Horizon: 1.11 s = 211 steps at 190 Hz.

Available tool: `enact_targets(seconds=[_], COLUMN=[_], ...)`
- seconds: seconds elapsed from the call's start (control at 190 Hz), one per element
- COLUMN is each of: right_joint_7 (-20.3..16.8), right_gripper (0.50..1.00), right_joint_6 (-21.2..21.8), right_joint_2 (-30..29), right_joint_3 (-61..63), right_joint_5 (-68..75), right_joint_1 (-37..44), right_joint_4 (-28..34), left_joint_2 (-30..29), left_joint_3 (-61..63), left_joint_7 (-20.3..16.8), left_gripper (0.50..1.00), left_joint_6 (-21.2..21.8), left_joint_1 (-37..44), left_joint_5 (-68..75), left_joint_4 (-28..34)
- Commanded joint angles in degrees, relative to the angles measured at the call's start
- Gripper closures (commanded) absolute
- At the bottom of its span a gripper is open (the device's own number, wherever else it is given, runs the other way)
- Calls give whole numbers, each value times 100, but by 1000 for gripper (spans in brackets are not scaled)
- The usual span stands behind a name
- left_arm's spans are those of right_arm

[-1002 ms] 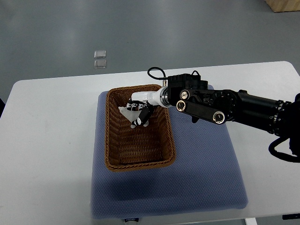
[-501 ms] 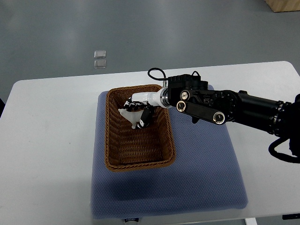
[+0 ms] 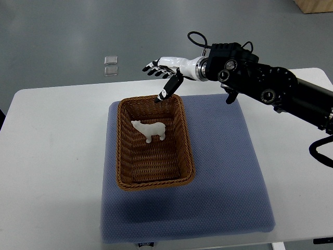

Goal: Place white bear in brown basket with right hand

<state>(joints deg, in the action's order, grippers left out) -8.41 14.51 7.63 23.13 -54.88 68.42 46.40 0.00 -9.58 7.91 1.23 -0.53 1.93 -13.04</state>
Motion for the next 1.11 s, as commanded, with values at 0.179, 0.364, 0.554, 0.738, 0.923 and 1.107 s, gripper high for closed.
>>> enact_targets(seconds=[0.179,0.364,0.554,0.738,0.923,1.107], right_joint_7=[709,1219,1772,1878,1886,1895], right_gripper=[607,593,574,572,572,572], right_joint_6=[-581,-590,-520,-318,-72,-80], right_joint_2=[-200,-473,-473,-482,-596,-675], right_joint_3=[3320,4499,4587,4595,4578,4569], right_joint_5=[979,2535,4337,4733,4741,4741], right_joint_1=[-1551,-2246,-2641,-2870,-2958,-2966], right_joint_4=[-43,-157,-579,-658,-658,-667], left_joint_2=[0,0,0,0,0,0], left_joint_3=[0,0,0,9,9,9], left_joint_7=[0,0,0,0,0,0], left_gripper=[500,500,500,500,500,500], left_joint_6=[0,0,0,0,0,0], left_joint_1=[0,0,0,0,0,0], left_joint_5=[0,0,0,0,0,0], left_joint_4=[-23,-23,-14,-23,-23,-23])
